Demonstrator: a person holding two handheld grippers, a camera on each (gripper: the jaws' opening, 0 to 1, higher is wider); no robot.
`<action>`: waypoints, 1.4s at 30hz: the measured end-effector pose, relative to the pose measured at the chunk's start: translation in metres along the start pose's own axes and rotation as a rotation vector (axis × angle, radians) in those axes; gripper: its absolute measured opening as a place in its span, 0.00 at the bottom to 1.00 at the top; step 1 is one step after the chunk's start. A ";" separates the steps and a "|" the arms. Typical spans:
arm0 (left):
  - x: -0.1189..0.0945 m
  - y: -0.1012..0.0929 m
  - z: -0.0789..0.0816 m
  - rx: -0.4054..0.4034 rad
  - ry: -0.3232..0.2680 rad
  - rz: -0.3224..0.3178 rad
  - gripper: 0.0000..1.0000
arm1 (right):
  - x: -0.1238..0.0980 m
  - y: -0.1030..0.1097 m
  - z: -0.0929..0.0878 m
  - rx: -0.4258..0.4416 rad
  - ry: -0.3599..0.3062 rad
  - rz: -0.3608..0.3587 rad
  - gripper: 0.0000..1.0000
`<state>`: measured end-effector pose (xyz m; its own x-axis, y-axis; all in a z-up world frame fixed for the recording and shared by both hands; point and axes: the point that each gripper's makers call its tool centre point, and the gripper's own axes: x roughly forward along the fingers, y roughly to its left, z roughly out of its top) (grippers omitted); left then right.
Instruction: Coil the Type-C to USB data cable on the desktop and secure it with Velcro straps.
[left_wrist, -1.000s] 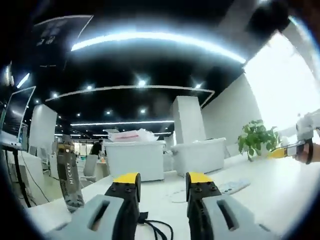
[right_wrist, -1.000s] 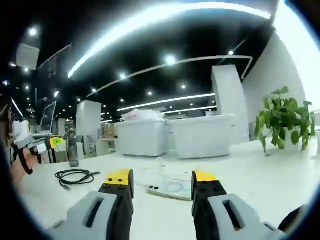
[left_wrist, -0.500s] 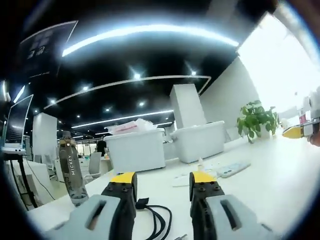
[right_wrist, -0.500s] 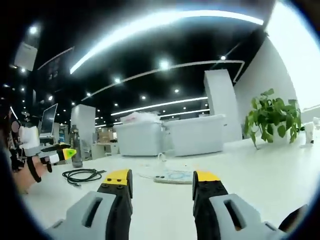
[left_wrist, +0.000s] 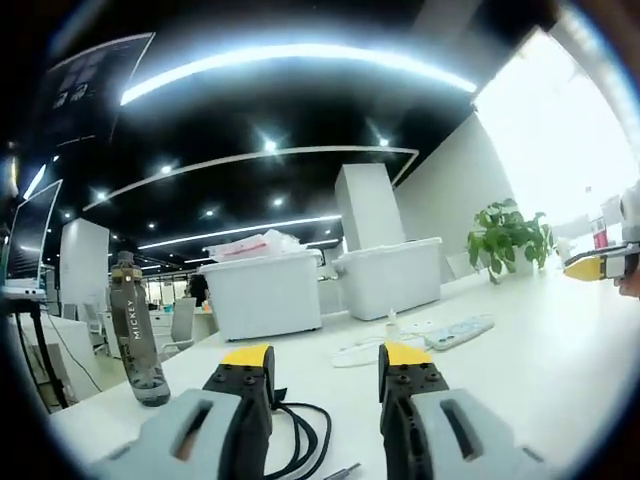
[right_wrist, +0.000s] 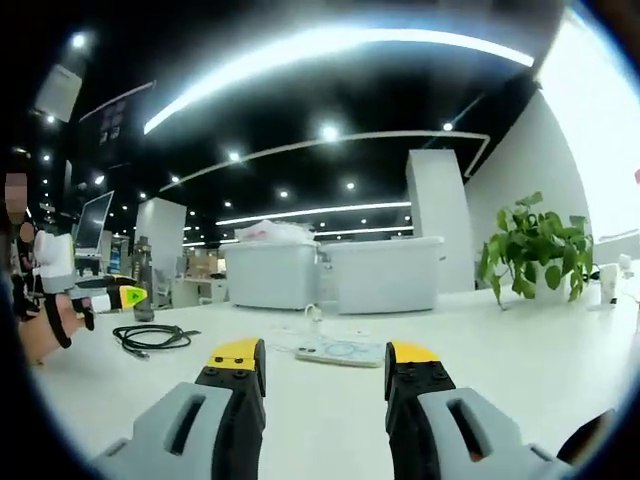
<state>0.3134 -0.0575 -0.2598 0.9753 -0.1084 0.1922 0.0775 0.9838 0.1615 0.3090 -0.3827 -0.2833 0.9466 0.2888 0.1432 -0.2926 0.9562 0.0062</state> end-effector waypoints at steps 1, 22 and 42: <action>0.000 0.000 0.002 -0.002 -0.005 0.000 0.43 | 0.000 0.000 0.000 0.004 0.002 0.003 0.47; 0.000 -0.008 -0.003 -0.016 0.016 -0.037 0.43 | 0.000 0.002 -0.004 0.006 0.017 0.011 0.47; 0.000 -0.011 -0.006 0.002 0.030 -0.042 0.43 | 0.000 0.002 -0.007 -0.018 0.030 0.015 0.47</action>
<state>0.3139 -0.0673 -0.2669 0.9770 -0.1449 0.1566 0.1177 0.9782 0.1708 0.3095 -0.3799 -0.2903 0.9459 0.3039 0.1134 -0.3043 0.9525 -0.0138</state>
